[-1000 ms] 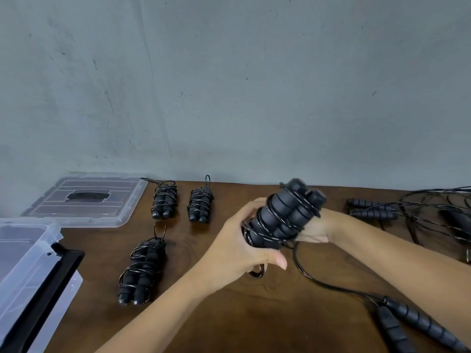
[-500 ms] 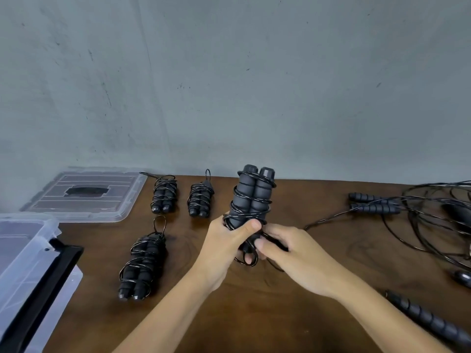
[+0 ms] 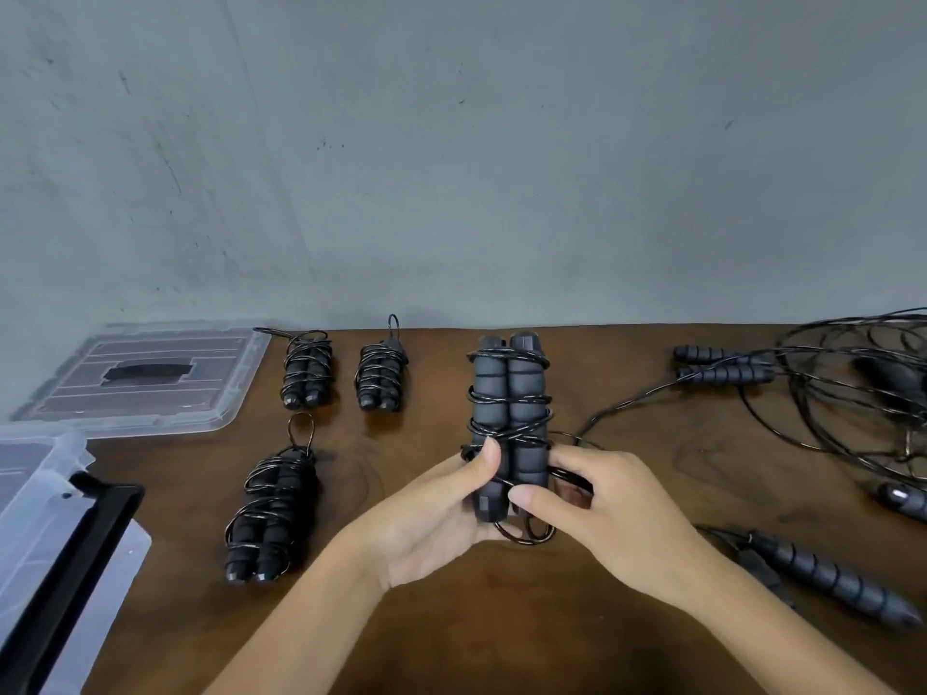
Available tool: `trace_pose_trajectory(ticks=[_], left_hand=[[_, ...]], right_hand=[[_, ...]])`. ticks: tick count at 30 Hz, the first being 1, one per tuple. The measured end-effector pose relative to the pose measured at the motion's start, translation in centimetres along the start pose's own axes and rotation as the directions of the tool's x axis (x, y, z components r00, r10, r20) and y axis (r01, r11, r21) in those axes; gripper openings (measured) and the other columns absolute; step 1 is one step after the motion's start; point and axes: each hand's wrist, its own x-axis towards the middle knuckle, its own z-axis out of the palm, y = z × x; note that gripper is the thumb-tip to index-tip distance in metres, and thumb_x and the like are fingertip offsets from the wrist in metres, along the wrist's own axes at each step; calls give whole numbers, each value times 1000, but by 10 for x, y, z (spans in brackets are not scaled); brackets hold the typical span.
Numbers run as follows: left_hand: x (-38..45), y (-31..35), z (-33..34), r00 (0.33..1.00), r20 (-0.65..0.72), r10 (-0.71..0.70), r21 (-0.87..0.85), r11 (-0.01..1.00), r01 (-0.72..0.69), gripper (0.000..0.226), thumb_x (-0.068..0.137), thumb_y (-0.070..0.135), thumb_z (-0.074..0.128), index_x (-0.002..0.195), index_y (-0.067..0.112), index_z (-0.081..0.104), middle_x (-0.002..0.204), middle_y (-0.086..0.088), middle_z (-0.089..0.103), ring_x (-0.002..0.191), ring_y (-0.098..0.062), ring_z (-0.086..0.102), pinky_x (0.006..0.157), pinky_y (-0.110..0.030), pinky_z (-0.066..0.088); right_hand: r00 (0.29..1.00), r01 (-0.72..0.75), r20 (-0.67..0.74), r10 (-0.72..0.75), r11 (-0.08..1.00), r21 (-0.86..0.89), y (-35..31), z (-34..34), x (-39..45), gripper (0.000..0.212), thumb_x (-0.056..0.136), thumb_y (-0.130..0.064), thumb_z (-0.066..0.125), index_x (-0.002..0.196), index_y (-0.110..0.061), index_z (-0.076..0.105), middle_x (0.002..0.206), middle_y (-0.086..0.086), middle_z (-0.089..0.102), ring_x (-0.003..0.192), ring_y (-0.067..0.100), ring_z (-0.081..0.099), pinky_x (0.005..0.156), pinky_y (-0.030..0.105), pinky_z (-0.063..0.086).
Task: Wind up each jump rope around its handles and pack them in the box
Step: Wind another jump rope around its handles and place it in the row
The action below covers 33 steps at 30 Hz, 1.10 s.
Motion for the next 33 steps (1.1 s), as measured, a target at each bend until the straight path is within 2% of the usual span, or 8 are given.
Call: trace_pose_trajectory(ticks=[5,8,14,16,18,21,26,33], left_hand=[[2,2,2,945,-260,198,310,944,-112,103,65,70,87,150,41,38,153,4,52,130,-7,60,113,-43,47],[1,12,-5,859,-251,446,684,710,-169,133,54,59,95,157,54,12,160,19,24,142,5,38,117,-33,39],[0,58,5,906,134,403,991,-60,-120,133,51,62,97,158,57,18,169,18,-11,158,-9,-2,127,-38,11],[9,66,10,905,280,320,890,-440,-120,114,54,73,88,154,40,45,172,-2,15,159,-26,6,129,-45,8],[18,71,22,943,285,170,749,-654,-109,87,62,74,81,133,26,66,148,-4,55,148,-33,32,122,-47,26],[30,71,39,993,117,-3,652,-754,-79,75,66,82,72,109,21,70,106,4,64,118,-26,45,95,-40,36],[45,68,45,997,40,-64,609,-790,-75,73,65,85,71,103,23,70,101,4,60,108,-24,43,88,-40,42],[57,65,37,991,-132,-31,868,-486,101,55,75,69,77,101,22,67,88,3,70,79,-23,64,62,-33,41]], right_hand=[[999,-2,51,6,998,-62,6,-3,-1,37,88,-73,50,90,-40,67,78,-12,67,66,10,57,62,33,44],[996,29,88,-14,984,-175,8,-8,0,36,89,-71,50,94,-39,66,73,-10,62,66,10,55,57,28,37],[985,84,170,-9,896,-437,8,-19,4,50,89,-76,43,88,-27,57,71,-9,52,67,13,52,57,27,34],[979,113,205,-10,860,-497,5,-22,6,51,89,-74,41,88,-25,55,74,-8,53,69,14,53,59,30,37],[972,148,235,-19,823,-548,4,-22,8,51,91,-73,40,90,-25,55,78,-8,55,71,14,55,62,31,40],[962,192,273,-28,779,-596,0,-24,10,47,93,-72,42,90,-25,50,78,-8,53,68,13,51,59,30,35],[951,233,309,-25,714,-660,-9,-32,17,39,97,-64,47,91,-26,46,78,-11,48,68,13,46,54,24,29],[961,193,276,9,694,-694,-13,-42,28,31,97,-55,56,95,-25,48,87,-10,52,78,17,51,64,35,34]])
